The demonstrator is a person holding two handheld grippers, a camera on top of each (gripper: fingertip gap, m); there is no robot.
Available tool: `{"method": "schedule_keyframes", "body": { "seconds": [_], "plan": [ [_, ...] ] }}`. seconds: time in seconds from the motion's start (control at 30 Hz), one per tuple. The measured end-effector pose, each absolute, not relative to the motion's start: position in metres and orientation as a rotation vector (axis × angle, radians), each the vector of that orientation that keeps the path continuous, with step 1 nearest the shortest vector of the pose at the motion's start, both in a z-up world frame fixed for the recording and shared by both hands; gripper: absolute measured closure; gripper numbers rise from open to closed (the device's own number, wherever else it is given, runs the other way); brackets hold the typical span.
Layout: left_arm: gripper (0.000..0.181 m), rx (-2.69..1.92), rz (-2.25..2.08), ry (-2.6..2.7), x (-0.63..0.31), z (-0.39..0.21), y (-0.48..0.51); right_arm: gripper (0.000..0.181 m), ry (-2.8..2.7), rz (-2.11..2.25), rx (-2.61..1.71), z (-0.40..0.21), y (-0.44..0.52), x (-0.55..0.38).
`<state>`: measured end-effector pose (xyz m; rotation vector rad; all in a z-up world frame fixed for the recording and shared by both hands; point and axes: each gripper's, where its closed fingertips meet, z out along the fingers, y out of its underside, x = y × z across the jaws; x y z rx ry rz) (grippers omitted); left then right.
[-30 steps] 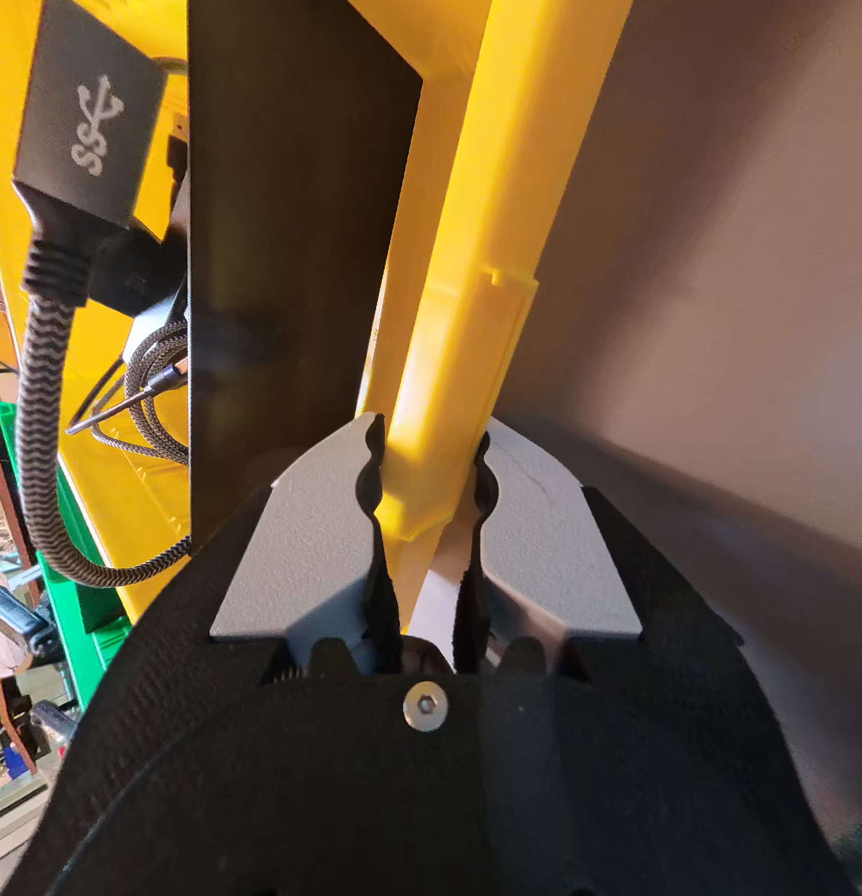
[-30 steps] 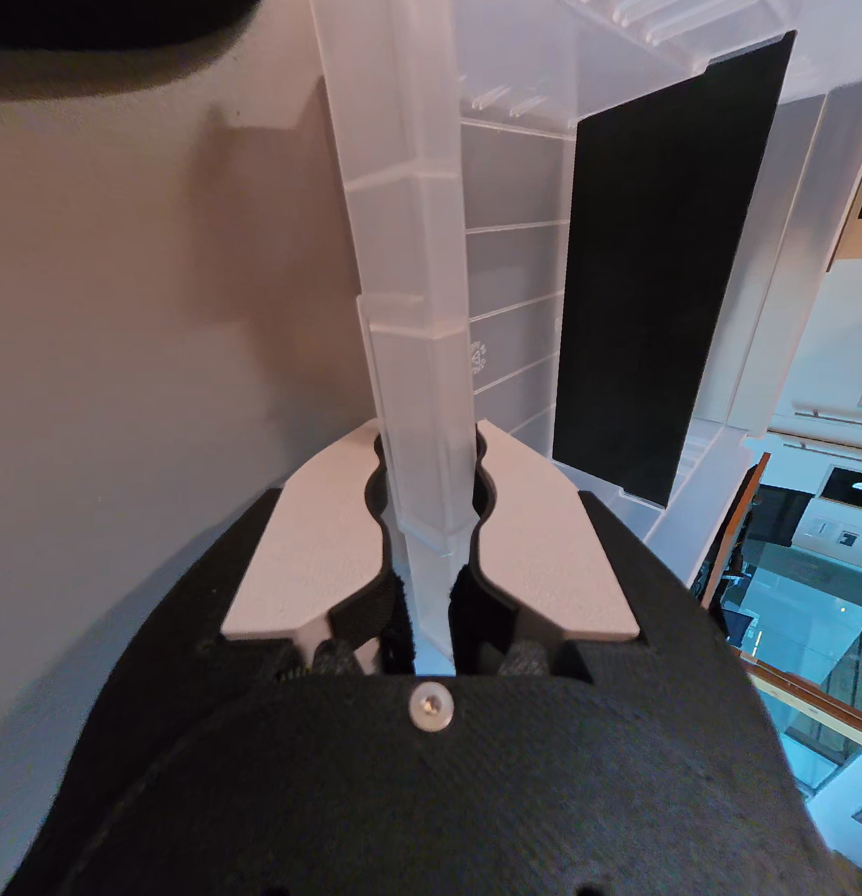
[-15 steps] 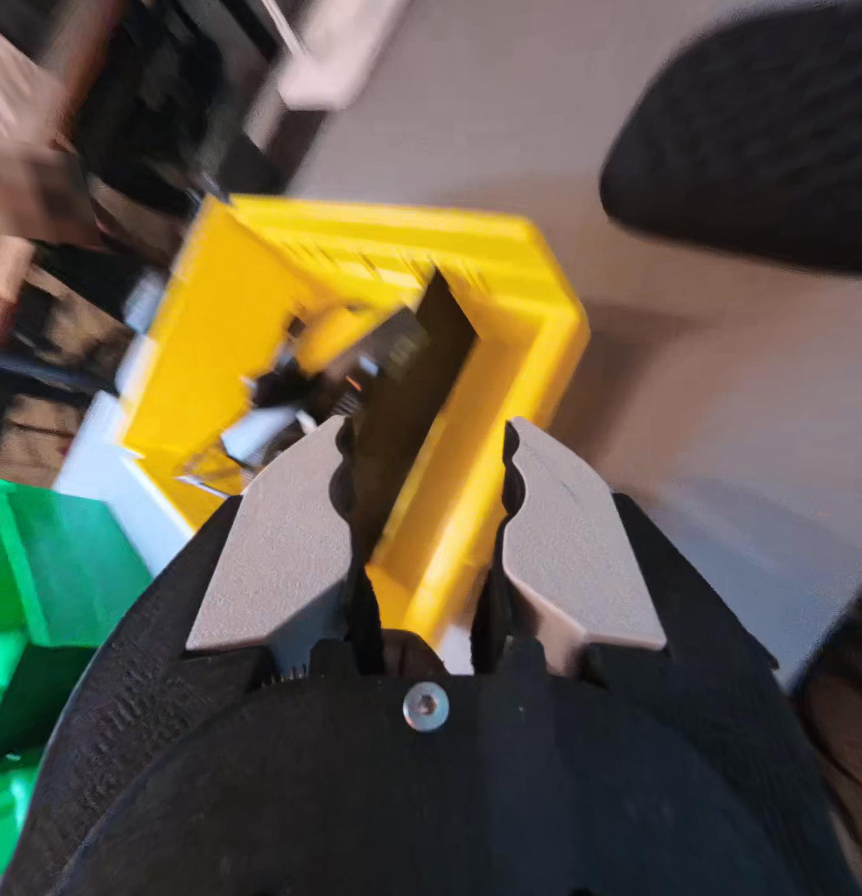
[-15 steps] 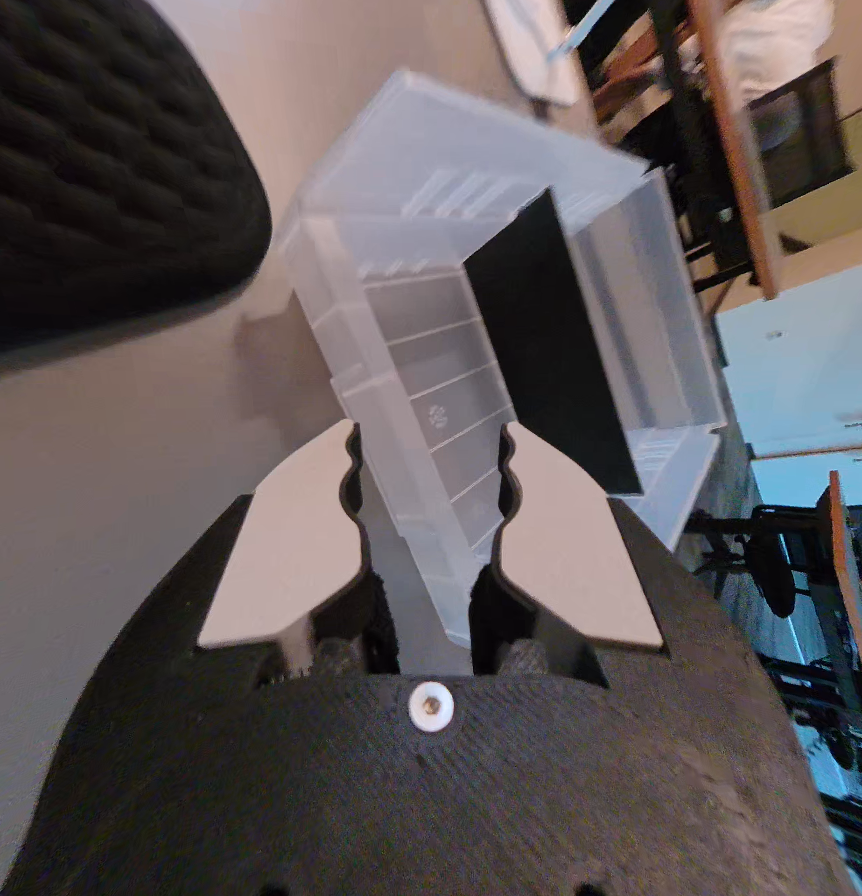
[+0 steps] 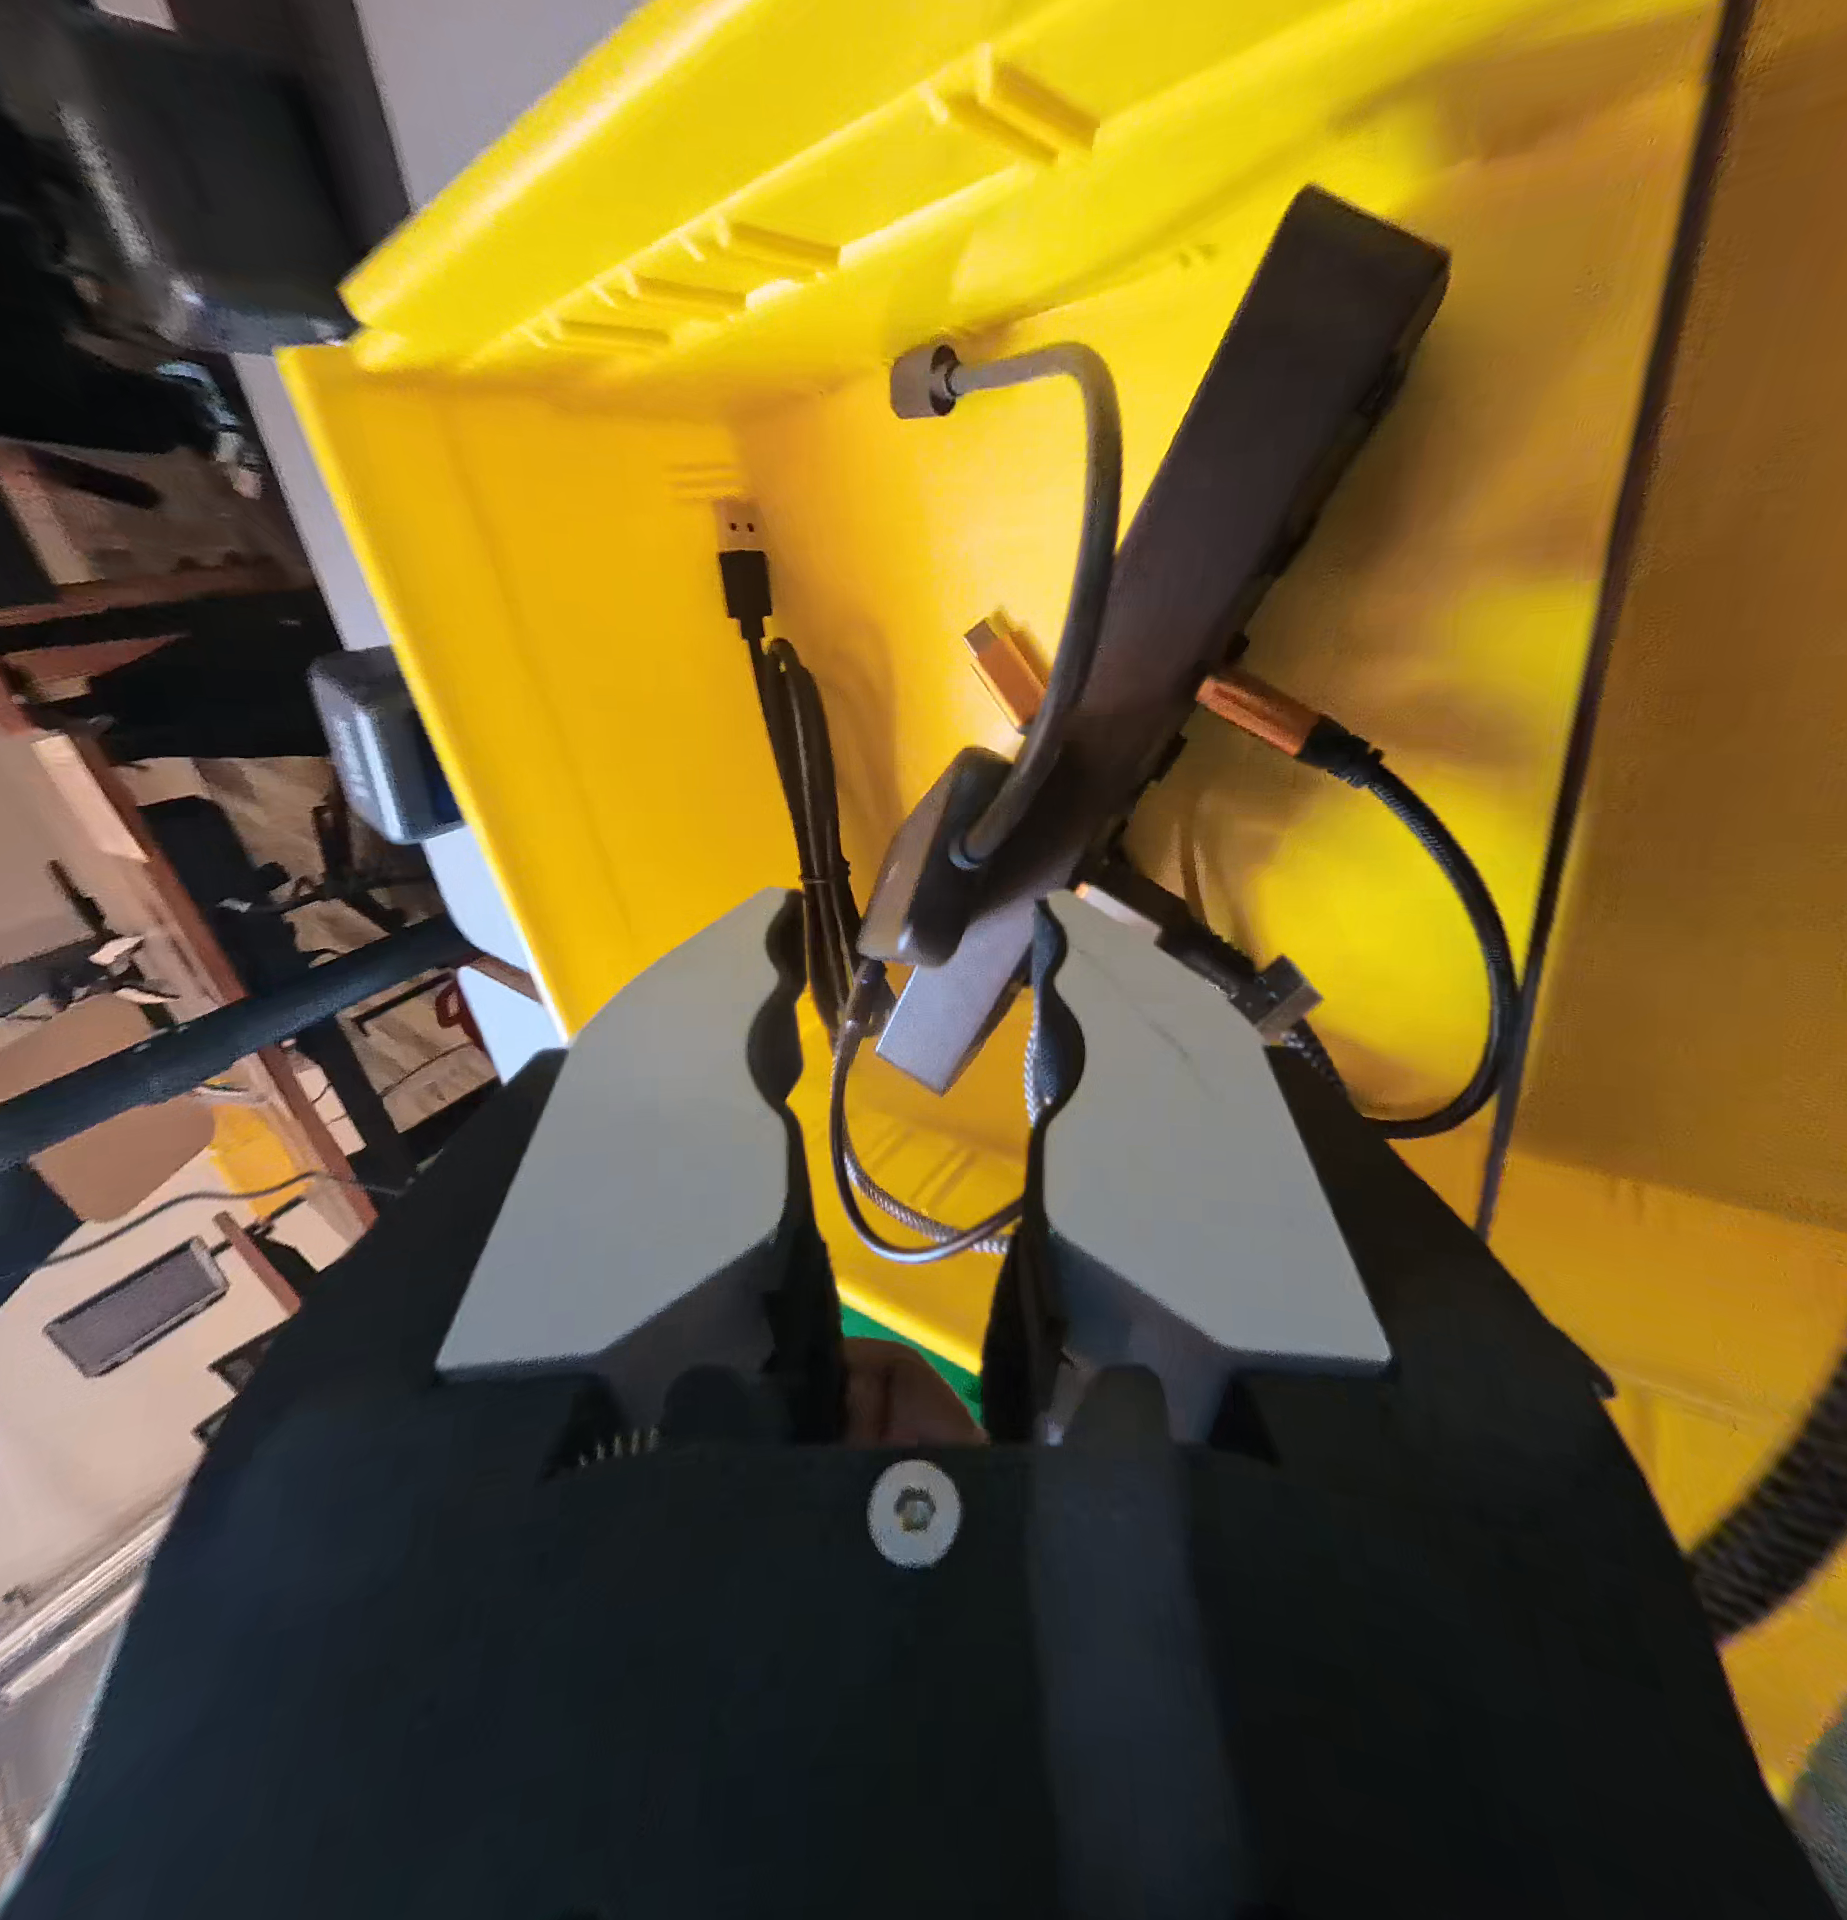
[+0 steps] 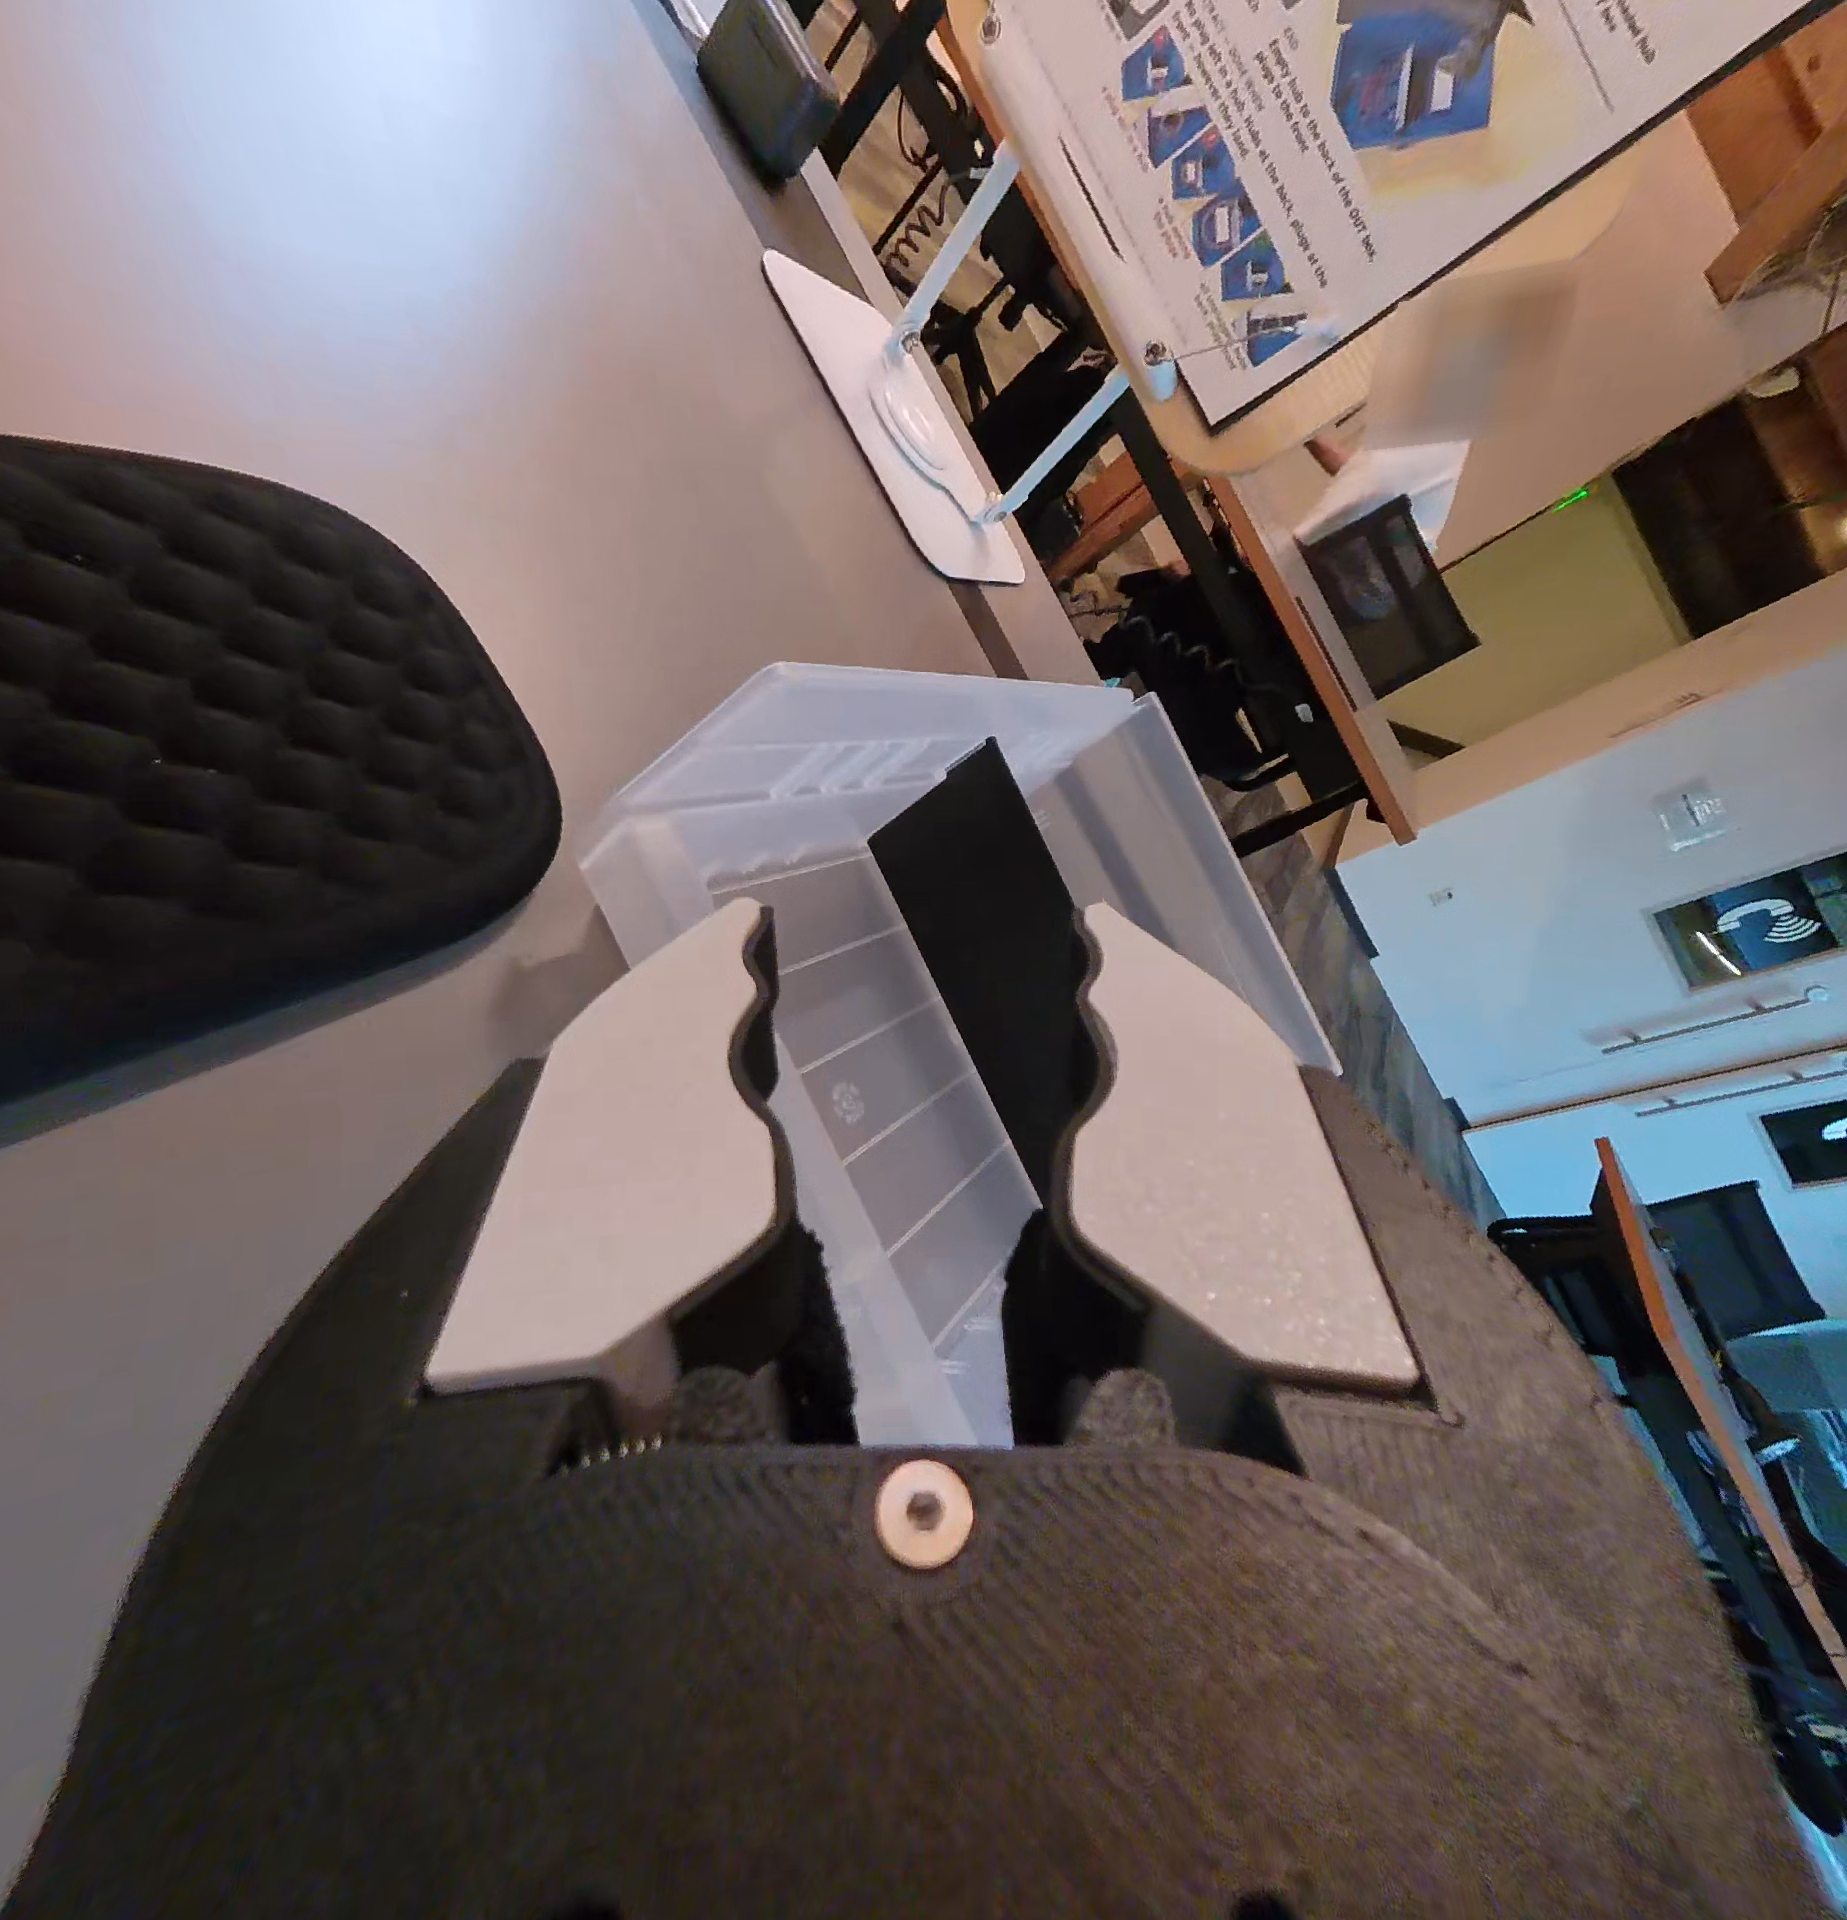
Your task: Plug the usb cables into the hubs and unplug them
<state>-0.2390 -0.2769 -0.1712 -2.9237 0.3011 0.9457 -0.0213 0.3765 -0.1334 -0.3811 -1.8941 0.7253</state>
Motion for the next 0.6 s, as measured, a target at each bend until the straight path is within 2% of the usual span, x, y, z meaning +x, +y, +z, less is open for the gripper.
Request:
{"method": "schedule_keyframes", "body": {
  "seconds": [0.07,0.13,0.27,0.6],
  "plan": [
    [0.146,-2.974,0.862,0.308,-0.242,-0.182,-0.279,0.128,-1.898,0.71,-0.383,-0.133,0.378,-0.021],
    [0.162,-2.986,0.809,0.287,-0.244,-0.19,-0.277,0.128,-1.902,0.701,-0.384,-0.135,0.377,-0.022],
    [0.165,-2.875,0.838,0.078,-0.248,-0.173,-0.268,0.128,-1.924,0.686,-0.385,-0.14,0.375,-0.024],
    [0.168,-1.965,1.26,-0.29,-0.229,-0.004,-0.244,0.128,-1.842,0.847,-0.316,-0.123,0.337,-0.031]
  ]
}}
